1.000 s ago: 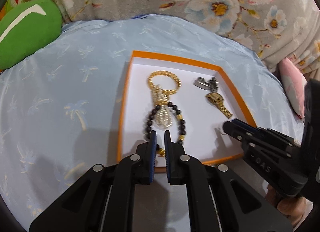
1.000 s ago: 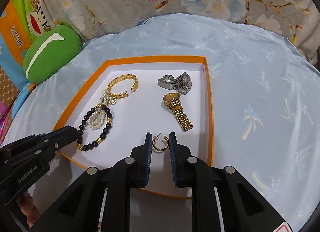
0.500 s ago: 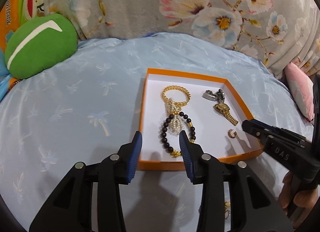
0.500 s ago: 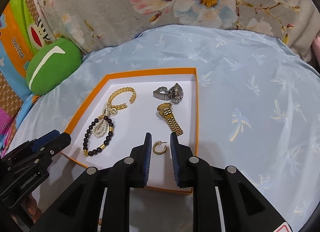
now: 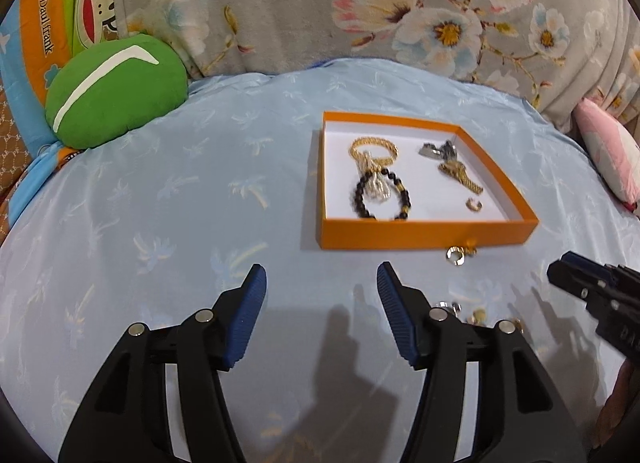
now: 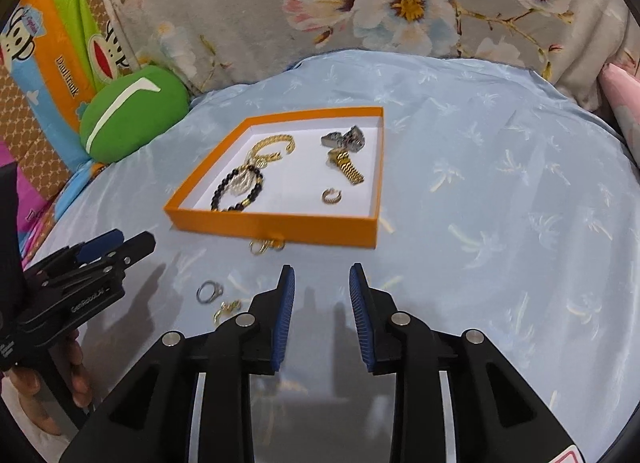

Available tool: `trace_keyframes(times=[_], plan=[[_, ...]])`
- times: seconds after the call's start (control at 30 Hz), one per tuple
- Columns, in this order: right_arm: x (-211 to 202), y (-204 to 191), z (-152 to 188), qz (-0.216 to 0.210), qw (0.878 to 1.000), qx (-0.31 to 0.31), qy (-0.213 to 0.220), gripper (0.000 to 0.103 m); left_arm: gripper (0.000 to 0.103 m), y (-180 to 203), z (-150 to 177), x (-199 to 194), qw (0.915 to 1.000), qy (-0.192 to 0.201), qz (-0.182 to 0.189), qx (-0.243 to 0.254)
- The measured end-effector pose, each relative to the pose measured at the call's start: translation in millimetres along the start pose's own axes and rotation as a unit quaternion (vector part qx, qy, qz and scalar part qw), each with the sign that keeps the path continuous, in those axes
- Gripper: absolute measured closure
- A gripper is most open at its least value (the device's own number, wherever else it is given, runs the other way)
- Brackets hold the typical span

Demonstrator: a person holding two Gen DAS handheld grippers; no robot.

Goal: Organize jewelry
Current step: 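Withdraw both tools from the box toward the remaining earrings and ring, then grasp a gold hoop earring with the right gripper while the left gripper grasps the silver ring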

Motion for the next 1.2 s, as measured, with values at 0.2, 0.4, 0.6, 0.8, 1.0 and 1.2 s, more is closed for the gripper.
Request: trace_keyframes(times=[0.2,0.4,0.6,0.8,1.0,1.2], plan=[[8,-25,23,-0.007,0.999,-0.026,-0.027,0.075,0.045,2,14,-8,1.0,-0.005,0.003,-0.005],[17,-32,27,-0.007,0.999,-0.027,-0.046,0.075,0.042,10,22,-11,0.9999,-0.012,0.006,0.007],[21,-32,28,-0.002,0.998,-0.026,-0.054,0.075,0.04,14,24,-10,0.9997,-0.016,0.007,0.017],[25,-33,26,0.006,0.998,-0.033,-0.057,0.08,0.04,16,24,-8,0.9996,-0.021,0.008,0.02],[24,-30,24,0.013,0.998,-0.028,-0.054,0.087,0.04,26,25,-7,0.999,-0.024,0.014,0.034],[19,-19,24,0.016,0.999,-0.011,-0.048,0.087,0.04,44,25,1,0.9975,-0.042,0.037,0.042]])
Point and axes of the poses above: each gripper's, at about its wrist camera, not at the fingertips, and x roughly the way its jaws point, y to its right, z to its underside, the point moved 9 cm from there along x, roughly the way its jaws point, and after that the axes turned 8 degrees about -y, right-handed, at the moved point
